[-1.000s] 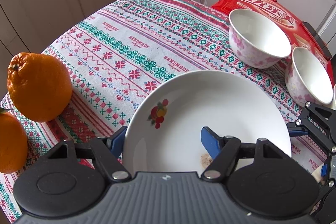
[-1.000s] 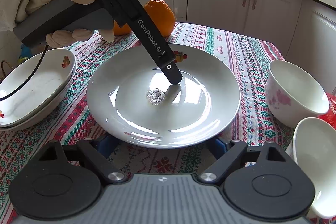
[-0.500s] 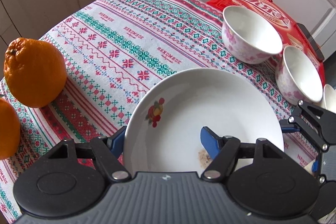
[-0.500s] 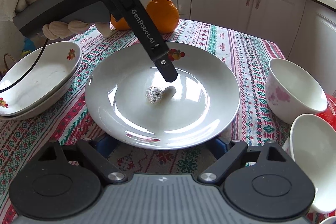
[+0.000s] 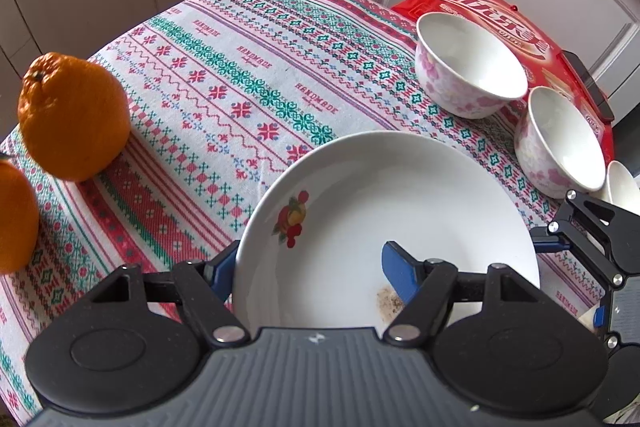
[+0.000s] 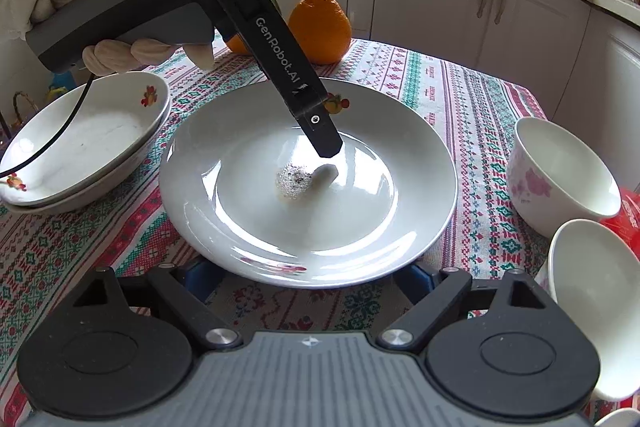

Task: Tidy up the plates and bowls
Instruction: 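Grasp the stained flat plate rim with the left tool, then lift and carry the stained plate with the left tool over the plate stack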

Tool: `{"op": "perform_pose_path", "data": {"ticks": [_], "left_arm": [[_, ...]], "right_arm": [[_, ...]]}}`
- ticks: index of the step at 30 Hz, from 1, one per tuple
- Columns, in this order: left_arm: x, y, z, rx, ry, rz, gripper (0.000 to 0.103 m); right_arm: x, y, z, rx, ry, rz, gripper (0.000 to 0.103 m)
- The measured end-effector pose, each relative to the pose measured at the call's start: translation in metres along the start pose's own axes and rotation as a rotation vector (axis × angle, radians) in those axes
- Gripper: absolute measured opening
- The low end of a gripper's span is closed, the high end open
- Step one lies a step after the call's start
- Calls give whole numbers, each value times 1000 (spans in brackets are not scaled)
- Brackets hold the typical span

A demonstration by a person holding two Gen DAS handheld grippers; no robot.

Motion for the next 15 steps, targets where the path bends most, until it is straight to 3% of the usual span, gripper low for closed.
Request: {"op": "perform_pose_path", "data": {"ticks": [15], "left_arm": [[4, 35, -66, 76, -46, -104, 73]], "right_arm": [[-33, -11, -39, 42, -40, -116, 93]]}}
Point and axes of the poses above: each gripper's, at about its wrist camera, not at the fingertips, and z roughly the way its jaws point, x to its right, y to its underside, the point moved 6 cm from there along z, roughly the way its jaws point, and after that the axes turned 10 degrees about -y, right-handed, at the moved point
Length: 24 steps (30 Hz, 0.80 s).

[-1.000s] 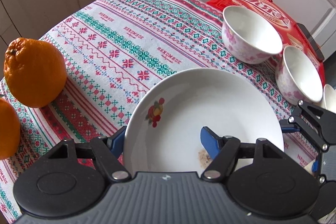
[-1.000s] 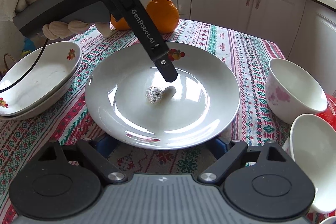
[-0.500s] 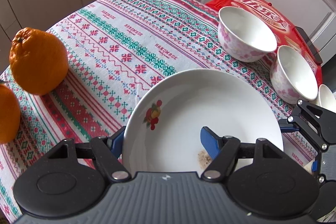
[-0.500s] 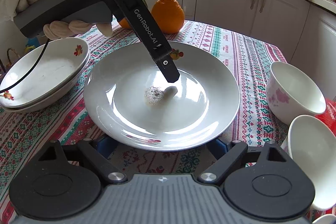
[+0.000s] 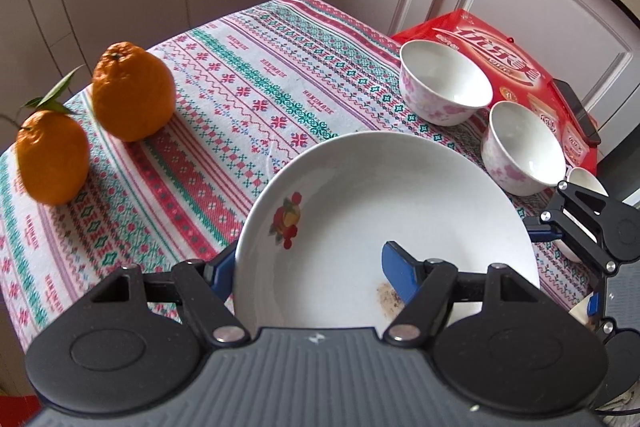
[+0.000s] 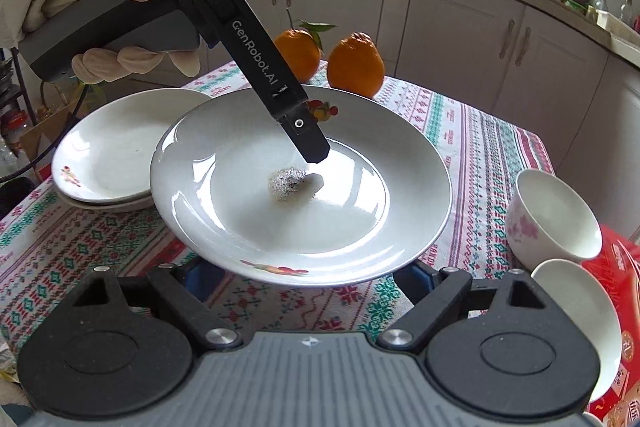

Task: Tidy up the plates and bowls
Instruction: 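Lift and carry the stained plate with the left tool over the plate stack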

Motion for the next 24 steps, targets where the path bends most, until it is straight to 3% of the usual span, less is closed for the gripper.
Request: {"op": "perform_pose_path", "data": {"ticks": [15, 24], "left_arm": [[-33, 62, -55, 43, -96, -160, 73], [-59, 99, -63, 37, -125, -259, 73]], "right_arm": [[-57, -20, 3, 11, -120, -133, 93], [-85, -30, 20, -12, -181, -191, 93]]}}
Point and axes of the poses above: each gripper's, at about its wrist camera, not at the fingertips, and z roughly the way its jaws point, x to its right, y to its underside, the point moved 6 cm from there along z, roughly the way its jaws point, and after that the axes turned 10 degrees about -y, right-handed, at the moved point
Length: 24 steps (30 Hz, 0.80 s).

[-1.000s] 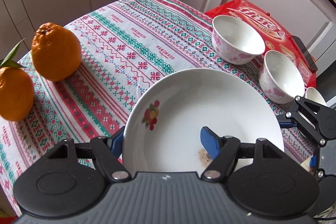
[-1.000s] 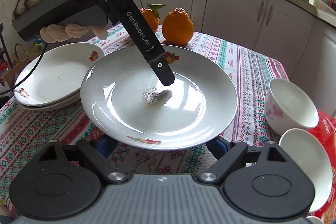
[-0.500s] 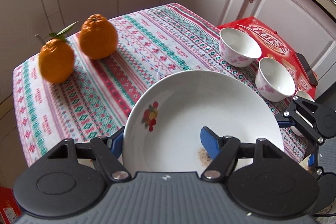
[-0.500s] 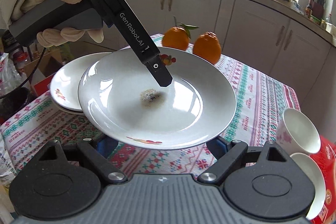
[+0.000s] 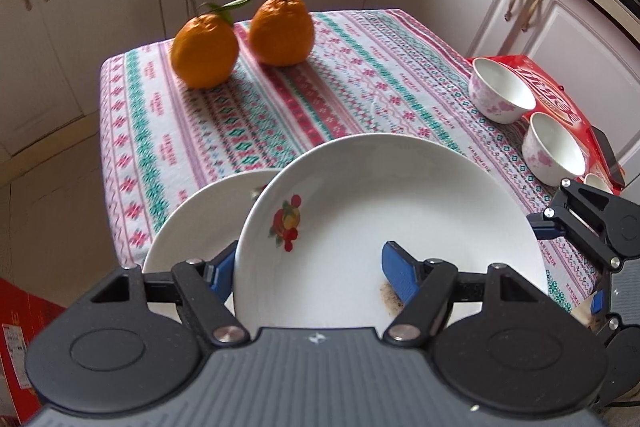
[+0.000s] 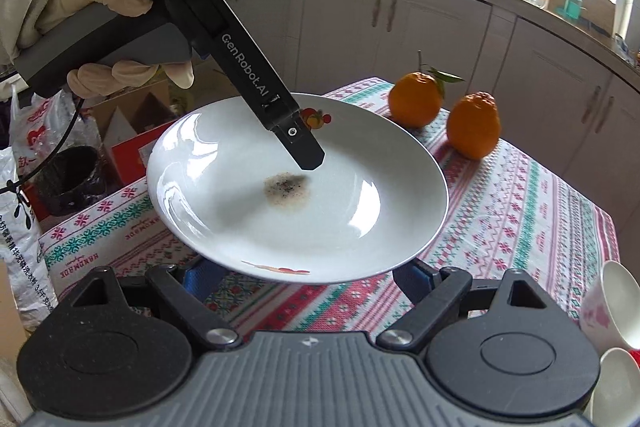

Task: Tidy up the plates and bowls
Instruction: 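Lift and carry the stained plate with the left tool over the plate stack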

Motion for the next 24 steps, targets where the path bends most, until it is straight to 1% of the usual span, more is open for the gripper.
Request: {"op": "perform_pose_path", "data": {"ticks": [7, 13, 24], "left_arm": [[-16, 10, 9, -10, 3, -40, 73], [-22, 14, 17, -15, 13, -59, 73], [-29, 17, 23, -24, 20, -73, 73]], "right_arm": [[-3, -5, 13, -24, -7, -13, 93], [-5, -7, 17, -35, -3, -15, 93], [-7, -7, 20, -48, 3, -30, 93]]}}
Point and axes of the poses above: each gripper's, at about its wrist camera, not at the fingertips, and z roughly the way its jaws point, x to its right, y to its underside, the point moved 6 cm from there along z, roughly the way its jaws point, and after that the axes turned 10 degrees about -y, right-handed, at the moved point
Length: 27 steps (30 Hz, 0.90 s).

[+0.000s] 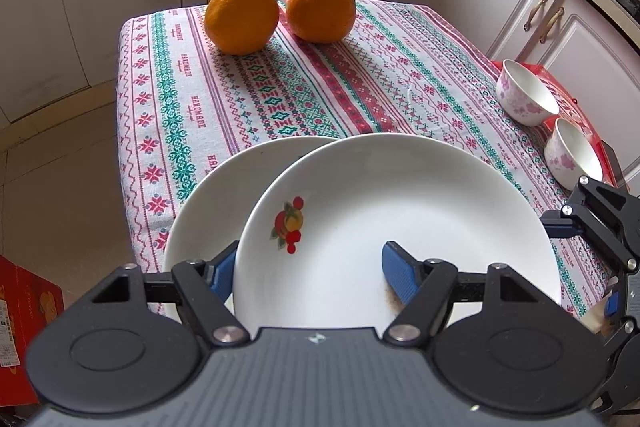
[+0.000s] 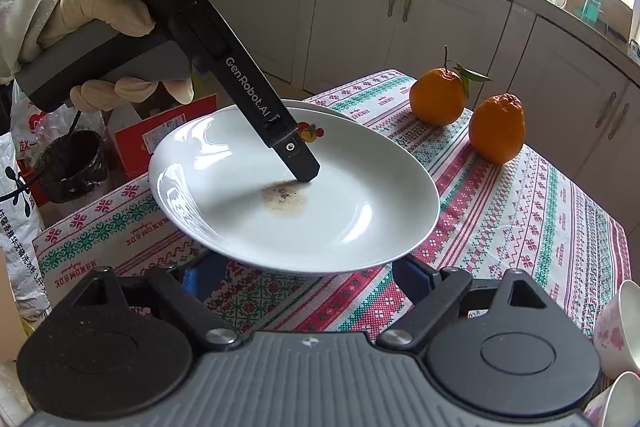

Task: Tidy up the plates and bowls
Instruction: 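Lift and carry the stained plate with the left tool over the plate stack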

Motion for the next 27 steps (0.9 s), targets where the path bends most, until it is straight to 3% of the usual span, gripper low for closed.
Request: {"op": "perform_pose_path", "data": {"ticks": [27], "left_arm": [[-11, 11, 0, -23, -12, -10, 74]], "right_arm": [[-7, -2, 2, 3, 1, -34, 93]]}}
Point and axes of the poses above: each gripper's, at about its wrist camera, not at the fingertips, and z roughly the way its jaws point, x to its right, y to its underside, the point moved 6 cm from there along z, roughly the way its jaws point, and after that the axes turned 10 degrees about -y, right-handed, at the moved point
